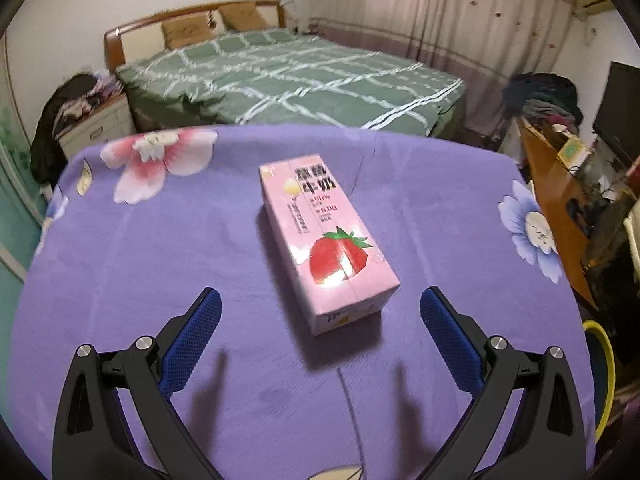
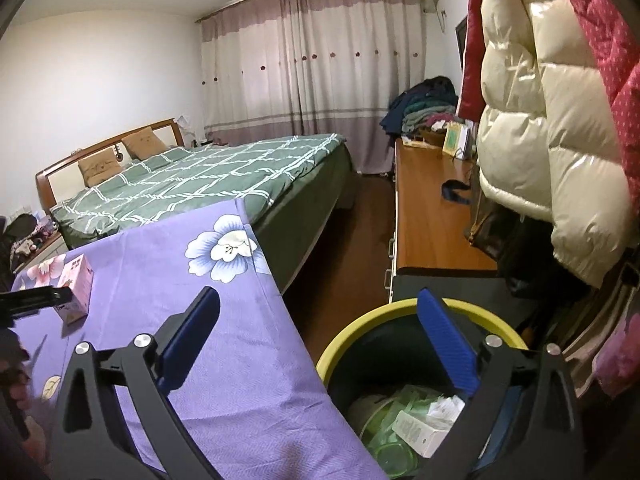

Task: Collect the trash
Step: 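Move the left gripper to the pink strawberry milk carton and grasp it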

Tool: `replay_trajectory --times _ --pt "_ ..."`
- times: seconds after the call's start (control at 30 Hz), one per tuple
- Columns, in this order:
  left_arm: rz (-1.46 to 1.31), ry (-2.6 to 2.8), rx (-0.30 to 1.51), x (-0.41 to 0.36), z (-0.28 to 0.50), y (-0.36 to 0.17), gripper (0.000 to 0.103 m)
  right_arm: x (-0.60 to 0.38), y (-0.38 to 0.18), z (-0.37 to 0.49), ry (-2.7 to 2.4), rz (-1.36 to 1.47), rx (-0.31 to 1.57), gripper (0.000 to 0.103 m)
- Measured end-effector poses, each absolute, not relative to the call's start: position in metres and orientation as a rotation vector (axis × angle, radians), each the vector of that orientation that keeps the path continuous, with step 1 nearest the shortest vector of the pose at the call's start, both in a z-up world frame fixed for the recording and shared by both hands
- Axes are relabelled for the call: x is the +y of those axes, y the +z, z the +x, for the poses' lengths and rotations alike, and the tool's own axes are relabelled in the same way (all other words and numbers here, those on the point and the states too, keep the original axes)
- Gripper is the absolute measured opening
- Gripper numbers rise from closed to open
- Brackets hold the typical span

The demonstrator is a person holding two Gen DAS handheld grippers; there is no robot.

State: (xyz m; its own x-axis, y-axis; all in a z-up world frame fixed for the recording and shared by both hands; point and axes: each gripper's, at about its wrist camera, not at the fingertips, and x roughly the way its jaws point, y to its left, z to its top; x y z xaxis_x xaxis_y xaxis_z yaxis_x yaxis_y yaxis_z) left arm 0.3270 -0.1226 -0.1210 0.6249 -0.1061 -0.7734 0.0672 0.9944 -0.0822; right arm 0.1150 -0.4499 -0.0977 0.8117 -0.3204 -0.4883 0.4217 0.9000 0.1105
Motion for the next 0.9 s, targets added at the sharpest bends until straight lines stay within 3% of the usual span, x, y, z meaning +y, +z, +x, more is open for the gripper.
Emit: replay_trajectory --times 0.1,0.3,0.57,0.8,0.9 --pt "-0.027 -0.076 0.883 -0.126 0.337 -0.128 0.097 -0.452 -0.098 0.115 -0.395 0.229 0.481 0.094" --pt "-0.039 -0.081 0.920 -0.103 0.347 -0.140 0.082 -0.451 -0.098 0.115 -0.393 0.230 0.481 0.094" --pt "0.003 -0.107 0.905 -0.051 0.332 -0.133 0.086 -0.451 -0.098 0.114 -0.392 0.233 0.485 0.094" --pt "0.043 -0.149 0.868 -0.058 0.342 -0.133 0.087 -0.451 -0.100 0.116 -0.389 0.238 0.497 0.094" --pt "0.078 -0.150 0.866 -0.066 0.342 -0.135 0.077 -0.451 -0.101 0.118 -0.388 0.236 0.499 0.094"
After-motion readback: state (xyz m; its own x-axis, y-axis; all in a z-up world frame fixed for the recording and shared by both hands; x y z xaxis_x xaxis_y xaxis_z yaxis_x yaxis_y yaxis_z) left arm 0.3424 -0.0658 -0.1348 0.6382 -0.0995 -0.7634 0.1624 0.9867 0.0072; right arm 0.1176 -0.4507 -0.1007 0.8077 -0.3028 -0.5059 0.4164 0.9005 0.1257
